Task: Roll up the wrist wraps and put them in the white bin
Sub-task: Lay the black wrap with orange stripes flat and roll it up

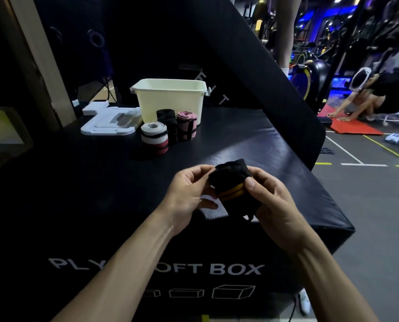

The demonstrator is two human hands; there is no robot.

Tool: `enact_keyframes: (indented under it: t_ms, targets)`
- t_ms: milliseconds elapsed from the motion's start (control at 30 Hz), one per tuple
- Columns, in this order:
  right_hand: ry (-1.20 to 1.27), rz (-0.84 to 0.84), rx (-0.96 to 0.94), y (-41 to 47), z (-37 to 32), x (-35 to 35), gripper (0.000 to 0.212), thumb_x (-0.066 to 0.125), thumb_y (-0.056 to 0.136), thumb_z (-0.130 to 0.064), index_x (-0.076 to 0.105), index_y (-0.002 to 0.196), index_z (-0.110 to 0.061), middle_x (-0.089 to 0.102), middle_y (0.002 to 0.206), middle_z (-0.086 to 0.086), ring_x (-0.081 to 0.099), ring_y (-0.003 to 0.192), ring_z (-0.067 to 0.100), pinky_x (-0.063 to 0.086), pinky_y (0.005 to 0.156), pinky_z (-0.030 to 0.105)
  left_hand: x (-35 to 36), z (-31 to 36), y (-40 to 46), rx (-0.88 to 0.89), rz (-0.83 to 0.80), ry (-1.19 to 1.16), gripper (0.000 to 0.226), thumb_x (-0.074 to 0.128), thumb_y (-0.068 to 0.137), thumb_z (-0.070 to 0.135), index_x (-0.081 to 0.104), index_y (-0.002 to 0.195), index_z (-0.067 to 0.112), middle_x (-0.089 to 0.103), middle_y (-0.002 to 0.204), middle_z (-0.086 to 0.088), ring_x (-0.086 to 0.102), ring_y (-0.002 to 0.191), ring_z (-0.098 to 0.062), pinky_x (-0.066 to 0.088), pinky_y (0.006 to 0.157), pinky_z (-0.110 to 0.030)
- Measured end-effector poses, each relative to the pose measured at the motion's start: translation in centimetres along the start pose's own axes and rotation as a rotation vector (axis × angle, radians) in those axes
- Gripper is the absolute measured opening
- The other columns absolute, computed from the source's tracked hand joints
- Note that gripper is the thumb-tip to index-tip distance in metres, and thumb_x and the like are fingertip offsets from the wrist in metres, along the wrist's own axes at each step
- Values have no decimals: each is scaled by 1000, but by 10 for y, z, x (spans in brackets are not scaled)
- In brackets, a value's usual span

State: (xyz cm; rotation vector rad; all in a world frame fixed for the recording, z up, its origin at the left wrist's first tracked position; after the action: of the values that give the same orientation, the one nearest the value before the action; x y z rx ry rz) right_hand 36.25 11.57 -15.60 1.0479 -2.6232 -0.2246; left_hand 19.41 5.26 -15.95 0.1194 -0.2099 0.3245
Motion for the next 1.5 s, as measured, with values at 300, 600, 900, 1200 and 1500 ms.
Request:
enact_keyframes:
  t_ms: [300,600,900,1200,1500]
  targets:
    - [40,-116,66,-5,1,-2,41,55,95,-16,60,131,2,67,121,24,65,107,28,54,91,33,-3,-7,4,113,3,150,11,66,99,14,74,97,7,74,85,-5,67,74,-14,52,53,-23]
    - [-26,-22,-65,-6,-6,1,43,55,94,-19,56,136,-8,69,125,12,66,113,26,56,88,30,5,-5,1,90,-50,34,18,55,106,15,72,107,13,75,104,-8,69,99,-21,58,71,-37]
    - [-513,167,-215,1,10,10,41,37,106,-30,60,137,-16,69,129,-4,61,125,11,45,111,45,5,-17,8,191,237,108,21,61,92,34,74,95,18,76,92,-7,70,87,-26,56,86,-56]
    - [-770,37,-174,-1,8,10,97,78,82,-47,25,160,-28,53,147,-12,48,136,0,39,114,25,8,-18,4,180,267,95,19,57,105,15,73,94,17,76,87,-3,72,79,-21,53,63,-33]
    - [-479,147,-246,-4,-1,3,50,77,82,-37,52,124,-26,66,109,-12,68,91,11,55,76,30,15,-10,-3,86,164,-71,18,58,104,18,71,93,12,75,82,-11,71,70,-19,55,52,-31]
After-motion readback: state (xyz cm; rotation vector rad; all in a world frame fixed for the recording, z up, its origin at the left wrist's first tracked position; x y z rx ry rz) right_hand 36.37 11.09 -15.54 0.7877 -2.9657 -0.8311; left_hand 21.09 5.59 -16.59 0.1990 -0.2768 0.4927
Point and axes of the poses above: each hand's wrist, its own y-axis towards the middle knuckle, its own x-axis out of the palm, z = x × y, the point moved 2 cm from there along y, towards the middle knuckle
